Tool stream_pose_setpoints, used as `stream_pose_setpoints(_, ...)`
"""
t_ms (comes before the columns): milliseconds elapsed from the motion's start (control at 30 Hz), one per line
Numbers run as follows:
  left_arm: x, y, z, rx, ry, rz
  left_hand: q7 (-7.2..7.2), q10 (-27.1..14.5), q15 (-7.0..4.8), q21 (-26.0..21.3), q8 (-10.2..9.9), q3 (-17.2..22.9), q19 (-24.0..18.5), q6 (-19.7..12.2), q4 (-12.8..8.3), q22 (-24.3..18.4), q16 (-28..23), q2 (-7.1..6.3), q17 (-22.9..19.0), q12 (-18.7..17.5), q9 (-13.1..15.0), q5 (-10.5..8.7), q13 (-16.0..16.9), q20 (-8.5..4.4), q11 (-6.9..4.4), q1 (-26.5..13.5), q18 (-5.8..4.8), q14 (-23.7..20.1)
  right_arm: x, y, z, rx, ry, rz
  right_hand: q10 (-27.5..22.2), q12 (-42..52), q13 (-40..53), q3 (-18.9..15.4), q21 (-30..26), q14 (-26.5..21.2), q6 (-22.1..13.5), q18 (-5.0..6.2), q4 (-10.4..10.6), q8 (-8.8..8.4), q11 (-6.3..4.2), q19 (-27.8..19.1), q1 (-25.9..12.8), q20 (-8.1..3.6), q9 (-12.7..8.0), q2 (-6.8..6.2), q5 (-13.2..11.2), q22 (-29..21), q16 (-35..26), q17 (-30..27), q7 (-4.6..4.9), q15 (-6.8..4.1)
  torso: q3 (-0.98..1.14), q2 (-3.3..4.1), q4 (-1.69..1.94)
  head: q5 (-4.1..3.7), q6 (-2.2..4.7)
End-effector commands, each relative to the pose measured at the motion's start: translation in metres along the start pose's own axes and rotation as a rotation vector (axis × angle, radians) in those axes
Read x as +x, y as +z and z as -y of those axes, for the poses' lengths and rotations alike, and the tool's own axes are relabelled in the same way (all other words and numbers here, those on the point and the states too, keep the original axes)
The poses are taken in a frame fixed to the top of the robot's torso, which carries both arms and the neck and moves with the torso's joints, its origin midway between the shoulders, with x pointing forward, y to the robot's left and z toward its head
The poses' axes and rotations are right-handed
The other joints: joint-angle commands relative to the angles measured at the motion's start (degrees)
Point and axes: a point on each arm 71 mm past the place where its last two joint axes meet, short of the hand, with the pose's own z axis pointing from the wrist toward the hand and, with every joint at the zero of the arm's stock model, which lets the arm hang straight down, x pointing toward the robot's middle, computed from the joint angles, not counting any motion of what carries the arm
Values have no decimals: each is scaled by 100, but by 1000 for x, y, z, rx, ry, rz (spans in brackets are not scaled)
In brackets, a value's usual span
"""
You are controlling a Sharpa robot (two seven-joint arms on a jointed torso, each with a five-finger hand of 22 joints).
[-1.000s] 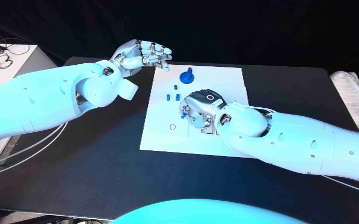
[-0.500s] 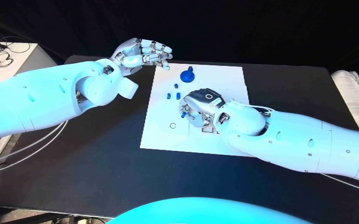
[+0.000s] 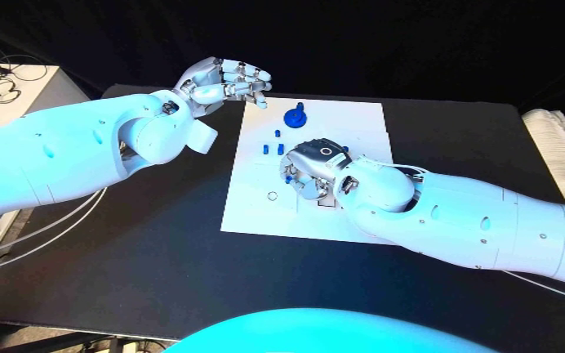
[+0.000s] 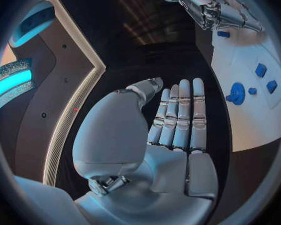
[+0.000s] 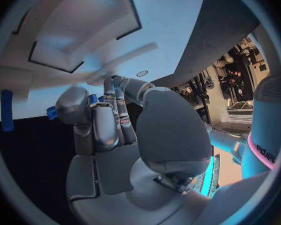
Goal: Assemble the parts on the task board
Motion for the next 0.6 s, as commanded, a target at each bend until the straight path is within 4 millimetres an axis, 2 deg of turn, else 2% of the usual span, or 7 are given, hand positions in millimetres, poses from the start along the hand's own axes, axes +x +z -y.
stream_pose_setpoints(33, 1, 0, 1, 7, -9, -10, 32, -22, 18, -26, -31, -17, 42, -6, -12, -10, -36, 10, 6, -23, -9, 5, -4, 9, 31, 37, 53, 6, 5, -1, 0, -11, 5, -22, -388, -240, -114, -66, -174, 167, -236, -84, 37, -180, 124, -92, -192, 73, -66, -126, 19, -98, 53, 54, 52, 125, 0, -2, -3, 5, -3)
stream_pose_setpoints(133, 1, 0, 1, 6, -9, -10, 32, -22, 18, -26, -31, -17, 42, -6, -12, -10, -36, 10, 6, -23, -9, 5, -4, 9, 31, 37, 53, 6, 4, -2, 1, -14, 16, -10, -797, -344, -240, -182, -616, 37, -460, -7, 70, -367, 203, -272, -289, 144, -142, -309, -45, -377, -169, -241, 76, 197, -1, -2, -4, 0, 4)
stream_pose_setpoints(233, 1, 0, 1, 6, -9, -10, 32, -22, 18, -26, -31, -17, 42, -6, -12, -10, -36, 10, 6, -23, -9, 5, -4, 9, 31, 37, 53, 6, 3, -3, 2, -12, 22, 4, -1090, -310, -333, -305, -989, -94, -578, 59, 59, -489, 239, -423, -244, 190, -189, -367, -51, -612, -365, -499, 80, 230, 1, -6, -6, 1, 11)
stream_pose_setpoints(300, 1, 0, 1, 5, -9, -10, 33, -25, 20, -42, -34, -24, 44, -2, -9, -19, -51, 18, 18, -31, -11, 7, -3, 12, 33, 34, 53, 4, 2, -3, 4, -7, 26, 17, -1387, -273, -410, -491, -1548, -307, -695, 145, 52, -606, 290, -646, -153, 238, -235, -377, -49, -970, -636, -850, 68, 273, 3, -8, -7, -4, 16)
stream_pose_setpoints(367, 1, 0, 1, 4, -9, -10, 33, -25, 20, -42, -34, -24, 44, -2, -9, -19, -51, 18, 18, -31, -11, 7, -3, 12, 33, 34, 53, 4, 1, -4, 5, -2, 28, 26, -1614, -225, -448, -694, -1814, -429, -776, 185, 59, -692, 329, -755, -51, 269, -271, -353, -41, -1133, -757, -1035, 47, 310, 7, -6, -6, -10, 28)
stream_pose_setpoints(500, 1, 0, 1, 3, -10, -11, 33, -25, 20, -42, -34, -24, 44, -2, -9, -19, -51, 18, 18, -31, -11, 7, -3, 12, 33, 34, 53, 4, 0, -6, 7, 6, 31, 44, -2007, 17, -456, -1340, -2417, -703, -863, 275, 183, -844, 385, -979, 278, 324, -341, -243, -19, -1505, -1025, -1502, 47, 360, 10, -9, -9, -16, 40)
stream_pose_setpoints(600, 0, 0, 0, 1, -10, -11, 33, -25, 20, -42, -34, -24, 44, -2, -9, -19, -51, 18, 18, -31, -11, 7, -3, 12, 33, 34, 53, 4, -2, -9, 9, 11, 35, 58, -2090, 104, -453, -1488, -2457, -748, -866, 278, 241, -876, 394, -980, 376, 332, -359, -226, -13, -1526, -1045, -1572, 24, 368, 13, -7, -8, -25, 53)
